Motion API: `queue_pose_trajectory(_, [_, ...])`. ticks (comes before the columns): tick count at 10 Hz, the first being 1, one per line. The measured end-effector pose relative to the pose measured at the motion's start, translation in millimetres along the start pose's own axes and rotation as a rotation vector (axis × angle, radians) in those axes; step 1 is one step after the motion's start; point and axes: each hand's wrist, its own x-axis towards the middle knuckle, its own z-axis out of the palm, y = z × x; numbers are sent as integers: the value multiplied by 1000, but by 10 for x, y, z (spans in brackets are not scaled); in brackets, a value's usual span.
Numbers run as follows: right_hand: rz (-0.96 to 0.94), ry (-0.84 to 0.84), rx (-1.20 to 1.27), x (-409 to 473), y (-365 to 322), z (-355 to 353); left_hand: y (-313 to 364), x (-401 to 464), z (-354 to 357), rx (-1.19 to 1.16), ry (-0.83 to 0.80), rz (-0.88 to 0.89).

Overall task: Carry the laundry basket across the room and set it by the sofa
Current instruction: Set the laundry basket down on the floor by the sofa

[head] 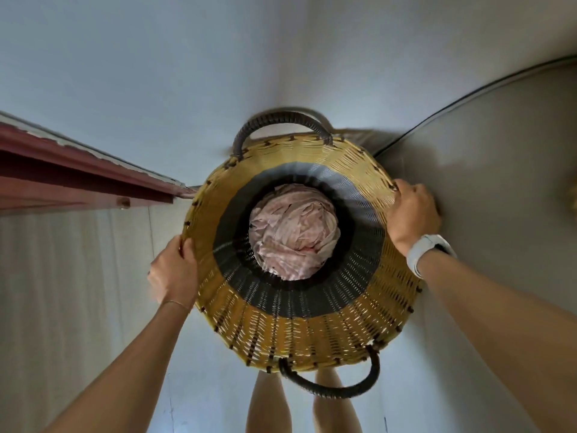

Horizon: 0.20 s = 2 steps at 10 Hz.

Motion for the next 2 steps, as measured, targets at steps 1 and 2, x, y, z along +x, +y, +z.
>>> queue_pose_trajectory(1, [28,-80,47,-111,-9,11,-19,24,5,33,-32,6])
queue_pose_trajectory(2, [50,-121,191,-241,-101,-50,-36,28,-21,34,-80,30])
